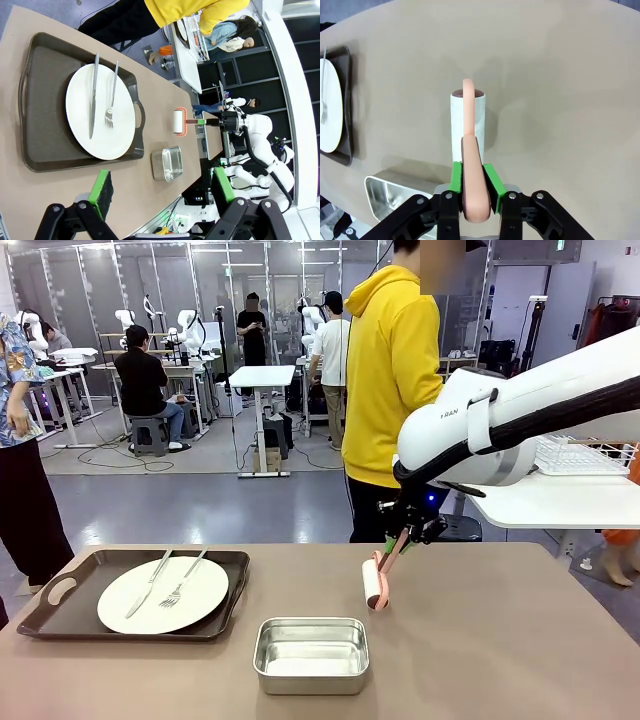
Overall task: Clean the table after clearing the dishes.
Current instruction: When the left (or right) Handle tray is removed, use the left hand (or right hand) to clean the left (or right) side of the table with the Lint Roller, then place the Lint Roller back on top of the Airtight Container.
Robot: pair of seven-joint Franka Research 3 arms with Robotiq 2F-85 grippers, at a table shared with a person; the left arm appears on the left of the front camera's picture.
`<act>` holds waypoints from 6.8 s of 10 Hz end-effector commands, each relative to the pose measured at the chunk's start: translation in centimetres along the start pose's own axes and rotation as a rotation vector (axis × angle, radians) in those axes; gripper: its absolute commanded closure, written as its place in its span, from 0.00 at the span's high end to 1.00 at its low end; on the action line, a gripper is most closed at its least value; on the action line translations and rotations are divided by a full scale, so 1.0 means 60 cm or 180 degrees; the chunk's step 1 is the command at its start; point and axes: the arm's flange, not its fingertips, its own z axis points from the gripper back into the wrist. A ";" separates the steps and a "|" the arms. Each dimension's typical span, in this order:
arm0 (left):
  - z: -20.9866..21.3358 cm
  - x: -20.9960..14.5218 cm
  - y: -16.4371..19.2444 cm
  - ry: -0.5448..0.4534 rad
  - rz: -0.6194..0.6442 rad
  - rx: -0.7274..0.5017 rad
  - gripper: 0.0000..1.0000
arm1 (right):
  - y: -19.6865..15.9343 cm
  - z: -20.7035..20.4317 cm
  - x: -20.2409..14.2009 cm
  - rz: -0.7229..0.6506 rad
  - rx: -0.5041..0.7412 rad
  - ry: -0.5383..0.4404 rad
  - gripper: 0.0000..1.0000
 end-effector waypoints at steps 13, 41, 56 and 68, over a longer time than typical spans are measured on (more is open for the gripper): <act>0.005 0.000 -0.001 -0.0001 -0.0046 -0.0056 1.00 | -0.208 -0.062 -0.014 -0.0565 0.0280 0.0062 0.23; 0.005 0.000 -0.001 -0.0001 -0.0046 -0.0056 1.00 | -0.713 0.045 -0.041 -0.0878 -0.0074 0.0240 0.23; 0.005 0.000 -0.001 -0.0001 -0.0046 -0.0056 1.00 | -0.645 0.166 -0.082 -0.0721 -0.0035 0.0120 0.23; 0.005 0.000 -0.001 -0.0001 -0.0046 -0.0056 1.00 | -0.645 0.166 -0.082 -0.0721 -0.0035 0.0120 0.23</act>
